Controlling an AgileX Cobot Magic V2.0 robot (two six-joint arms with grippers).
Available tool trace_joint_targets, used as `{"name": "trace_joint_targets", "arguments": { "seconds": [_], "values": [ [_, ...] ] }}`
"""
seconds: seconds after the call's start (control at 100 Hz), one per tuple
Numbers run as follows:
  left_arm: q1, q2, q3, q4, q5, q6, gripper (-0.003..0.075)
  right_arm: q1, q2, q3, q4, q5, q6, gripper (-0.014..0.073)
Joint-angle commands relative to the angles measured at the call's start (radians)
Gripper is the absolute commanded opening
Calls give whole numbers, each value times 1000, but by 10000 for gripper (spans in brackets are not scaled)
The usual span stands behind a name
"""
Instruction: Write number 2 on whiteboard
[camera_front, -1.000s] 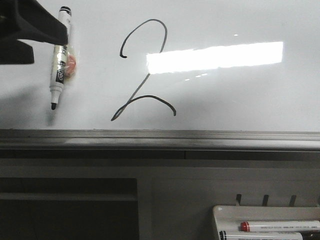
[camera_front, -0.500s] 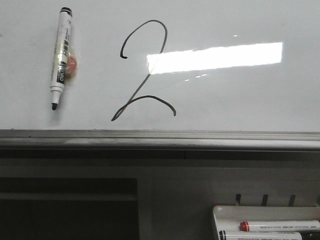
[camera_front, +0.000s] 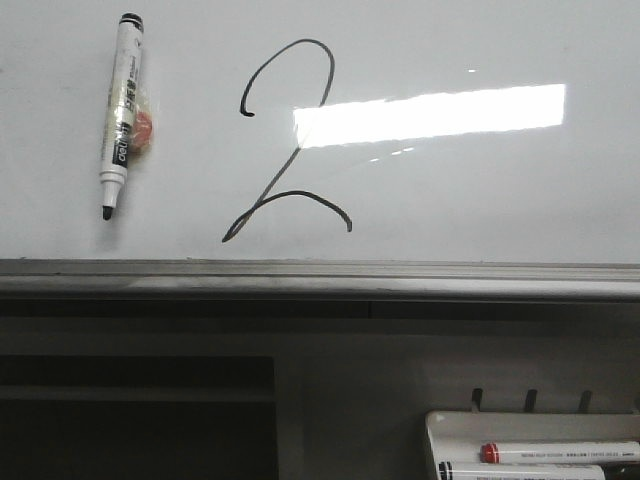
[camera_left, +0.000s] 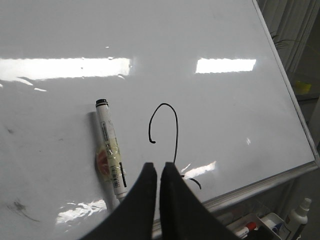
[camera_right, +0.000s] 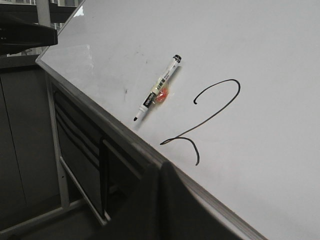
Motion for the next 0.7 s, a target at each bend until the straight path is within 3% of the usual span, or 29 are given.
{"name": "trace_joint_targets", "arguments": {
  "seconds": [0.0,0.55,0.69],
  "values": [
    [-2,10,-27,-14,-64,0,-20,-5,8,-21,21,-39,-3,-71],
    [-2,10,14,-14,-72,0,-20,-5,8,-21,21,-39,-3,-71],
    [63,10,53,-8,-81,0,-20,-5,8,-21,21,-39,-3,-71]
  ]
}}
